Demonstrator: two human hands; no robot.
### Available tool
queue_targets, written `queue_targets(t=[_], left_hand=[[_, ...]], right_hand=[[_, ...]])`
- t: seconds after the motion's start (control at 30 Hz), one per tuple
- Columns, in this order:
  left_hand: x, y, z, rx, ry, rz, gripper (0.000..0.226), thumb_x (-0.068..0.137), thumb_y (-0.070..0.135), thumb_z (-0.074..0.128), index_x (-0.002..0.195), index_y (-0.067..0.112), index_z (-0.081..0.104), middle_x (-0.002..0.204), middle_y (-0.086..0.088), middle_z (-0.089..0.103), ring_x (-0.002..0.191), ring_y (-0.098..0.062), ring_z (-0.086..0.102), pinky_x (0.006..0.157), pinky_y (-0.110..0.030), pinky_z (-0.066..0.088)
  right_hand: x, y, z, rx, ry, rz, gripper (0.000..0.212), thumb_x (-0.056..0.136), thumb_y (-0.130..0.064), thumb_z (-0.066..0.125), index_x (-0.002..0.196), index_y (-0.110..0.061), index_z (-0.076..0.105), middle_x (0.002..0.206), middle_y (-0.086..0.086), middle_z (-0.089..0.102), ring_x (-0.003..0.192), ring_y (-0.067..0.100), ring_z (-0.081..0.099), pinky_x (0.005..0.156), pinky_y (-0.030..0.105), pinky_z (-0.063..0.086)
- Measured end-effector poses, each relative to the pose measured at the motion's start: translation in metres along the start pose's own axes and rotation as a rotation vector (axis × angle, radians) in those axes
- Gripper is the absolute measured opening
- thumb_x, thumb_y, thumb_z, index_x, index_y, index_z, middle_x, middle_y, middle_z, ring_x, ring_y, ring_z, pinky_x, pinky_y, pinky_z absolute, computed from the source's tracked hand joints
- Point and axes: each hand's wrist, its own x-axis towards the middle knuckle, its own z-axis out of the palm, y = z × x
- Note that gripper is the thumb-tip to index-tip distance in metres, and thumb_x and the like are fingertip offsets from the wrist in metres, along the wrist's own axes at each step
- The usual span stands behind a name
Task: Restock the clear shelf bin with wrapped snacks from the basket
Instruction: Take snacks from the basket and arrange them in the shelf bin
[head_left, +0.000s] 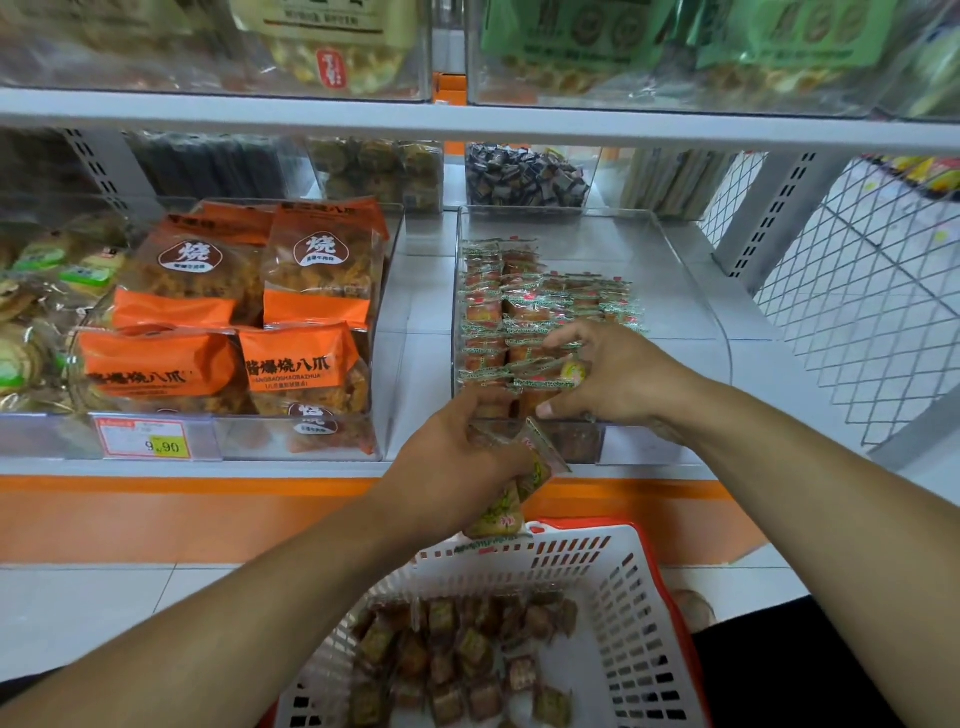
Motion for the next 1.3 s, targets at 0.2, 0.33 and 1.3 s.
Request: queue_targets(t=[0.2, 0.33, 1.3], left_hand=[[0.004, 0.002, 0.001, -0.039, 0.011, -0.039, 0.041, 0.081, 0.031, 0.076, 0.117, 0.043, 0.058, 0.088, 0.014, 0.067, 0.081, -0.010, 0.071, 0.063, -0.020, 0.055], [0.005, 0.004, 0.000, -0.147, 0.016, -0.099, 0.037, 0.075, 0.030, 0.078, 0.109, 0.038, 0.065, 0.098, 0.004, 0.071, 0.077, -0.016, 0.075, 0.064, -0.027, 0.060], [-0.002, 0.022, -0.008, -0.472, 0.489, 0.043, 0.036, 0.098, 0.053, 0.053, 0.097, 0.018, 0.062, 0.070, -0.005, 0.060, 0.070, -0.024, 0.057, 0.070, -0.046, 0.049]], right_hand=[[-0.001, -0.001, -0.003, 0.043, -0.075, 0.049, 0.066, 0.071, -0.018, 0.089, 0.130, -0.021, 0.057, 0.145, 0.004, 0.048, 0.130, 0.022, 0.048, 0.101, 0.039, 0.049], [-0.006, 0.001, -0.015, 0.046, -0.123, 0.069, 0.065, 0.083, -0.001, 0.076, 0.139, -0.024, 0.051, 0.111, 0.004, 0.060, 0.093, 0.019, 0.059, 0.076, 0.027, 0.050], [-0.072, -0.024, 0.006, 1.071, -0.525, 0.026, 0.050, 0.074, 0.005, 0.069, 0.123, 0.002, 0.063, 0.120, 0.022, 0.068, 0.112, 0.031, 0.067, 0.090, 0.034, 0.058]])
